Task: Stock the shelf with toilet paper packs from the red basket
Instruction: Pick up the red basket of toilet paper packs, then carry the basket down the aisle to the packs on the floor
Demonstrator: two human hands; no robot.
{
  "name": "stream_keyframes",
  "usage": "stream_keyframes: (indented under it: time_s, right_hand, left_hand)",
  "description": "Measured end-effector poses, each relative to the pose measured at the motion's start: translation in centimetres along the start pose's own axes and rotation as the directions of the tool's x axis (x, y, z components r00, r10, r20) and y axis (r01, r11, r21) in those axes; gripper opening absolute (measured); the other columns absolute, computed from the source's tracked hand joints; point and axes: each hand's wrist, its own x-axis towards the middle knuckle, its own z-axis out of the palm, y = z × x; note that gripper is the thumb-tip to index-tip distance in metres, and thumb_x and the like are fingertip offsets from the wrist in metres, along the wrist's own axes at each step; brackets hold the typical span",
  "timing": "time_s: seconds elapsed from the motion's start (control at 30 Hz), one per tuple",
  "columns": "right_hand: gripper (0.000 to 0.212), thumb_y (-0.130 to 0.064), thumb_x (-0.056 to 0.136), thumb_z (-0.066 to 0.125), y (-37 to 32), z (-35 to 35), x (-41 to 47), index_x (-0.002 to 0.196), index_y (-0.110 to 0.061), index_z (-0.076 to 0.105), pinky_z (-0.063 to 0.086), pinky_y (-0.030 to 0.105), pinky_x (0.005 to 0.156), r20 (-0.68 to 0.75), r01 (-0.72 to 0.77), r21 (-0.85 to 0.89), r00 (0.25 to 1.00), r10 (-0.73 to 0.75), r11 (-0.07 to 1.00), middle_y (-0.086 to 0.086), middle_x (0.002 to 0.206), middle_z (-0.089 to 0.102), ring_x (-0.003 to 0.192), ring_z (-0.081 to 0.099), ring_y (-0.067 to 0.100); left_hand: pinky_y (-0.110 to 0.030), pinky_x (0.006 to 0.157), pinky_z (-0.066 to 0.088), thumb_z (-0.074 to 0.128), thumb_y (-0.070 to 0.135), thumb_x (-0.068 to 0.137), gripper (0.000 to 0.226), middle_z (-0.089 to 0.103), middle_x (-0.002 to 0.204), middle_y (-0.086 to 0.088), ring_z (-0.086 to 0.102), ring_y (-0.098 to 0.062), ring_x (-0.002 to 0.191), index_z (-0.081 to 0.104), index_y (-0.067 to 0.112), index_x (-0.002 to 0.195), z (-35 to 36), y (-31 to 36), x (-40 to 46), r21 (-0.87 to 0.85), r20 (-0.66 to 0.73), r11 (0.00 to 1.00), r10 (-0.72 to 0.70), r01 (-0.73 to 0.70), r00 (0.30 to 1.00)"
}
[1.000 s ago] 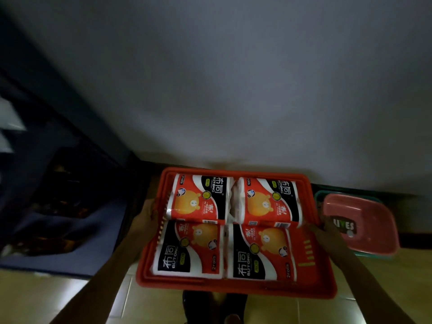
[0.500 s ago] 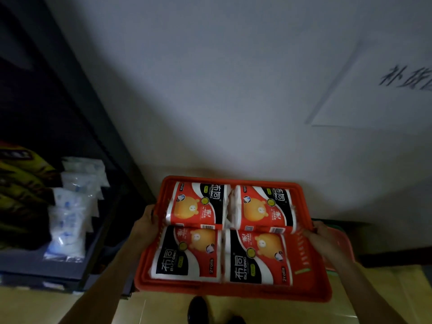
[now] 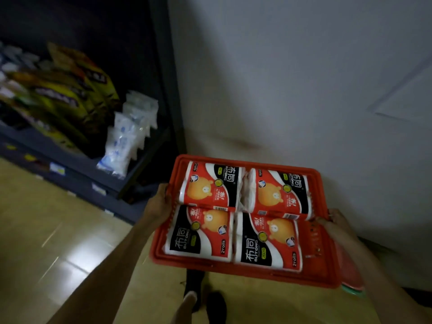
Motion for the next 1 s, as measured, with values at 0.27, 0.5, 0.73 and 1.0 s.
stream_keyframes:
  time_s: [0.27, 0.5, 0.73, 1.0]
  right_hand:
    - [0.036, -0.018, 0.09, 0.064, 0.8, 7.8, -1.0, 0.121, -0.009, 0.046, 0.05, 0.028, 0.055, 0.225, 0.094, -0.077, 0.971, -0.075, 0.993, 0.003, 0.088, 0.064, 0.071, 0.067, 0.021]
    - [0.038, -0.036, 0.08, 0.072, -1.5, 18.0, -3.7, 0.112, -0.032, 0.052, 0.059, 0.041, 0.067, 0.494, 0.204, -0.147, 0.863, -0.107, 0.968, 0.004, 0.086, 0.075, 0.072, 0.074, 0.023]
    - [0.057, -0.042, 0.074, 0.075, -5.8, 29.7, -9.1, 0.121, -0.03, 0.046, 0.06, 0.047, 0.072, 0.616, 0.352, -0.196, 0.77, -0.165, 0.915, 0.004, 0.097, 0.071, 0.077, 0.074, 0.023]
    - [0.041, -0.027, 0.088, 0.067, -10.9, 41.6, -17.2, 0.122, -0.02, 0.047, 0.057, 0.036, 0.066, 0.698, 0.494, -0.211, 0.68, -0.223, 0.844, 0.008, 0.101, 0.068, 0.08, 0.071, 0.026]
  left_hand:
    - [-0.034, 0.07, 0.049, 0.034, 0.026, 0.104, 0.033, 0.066, 0.109, -0.021, 0.062, -0.031, 0.079, 0.035, 0.016, 0.135, 1.5, -11.1, -9.4, -0.096, -0.053, 0.957, -0.28, 0.274, 0.959]
    - [-0.029, 0.057, 0.048, 0.031, 0.027, 0.105, 0.035, 0.064, 0.097, -0.016, 0.06, -0.017, 0.064, 0.032, 0.016, 0.138, 0.2, -21.3, -17.4, -0.233, -0.115, 0.85, -0.506, 0.472, 0.855]
    - [-0.035, 0.062, 0.054, 0.036, 0.034, 0.103, 0.037, 0.066, 0.095, -0.016, 0.065, -0.024, 0.066, 0.034, 0.015, 0.135, -3.5, -29.9, -25.0, -0.406, -0.221, 0.727, -0.666, 0.554, 0.712]
    - [-0.025, 0.054, 0.043, 0.034, 0.029, 0.104, 0.036, 0.065, 0.094, -0.016, 0.06, -0.018, 0.062, 0.035, 0.015, 0.136, -9.1, -38.2, -30.7, -0.519, -0.291, 0.627, -0.769, 0.581, 0.569]
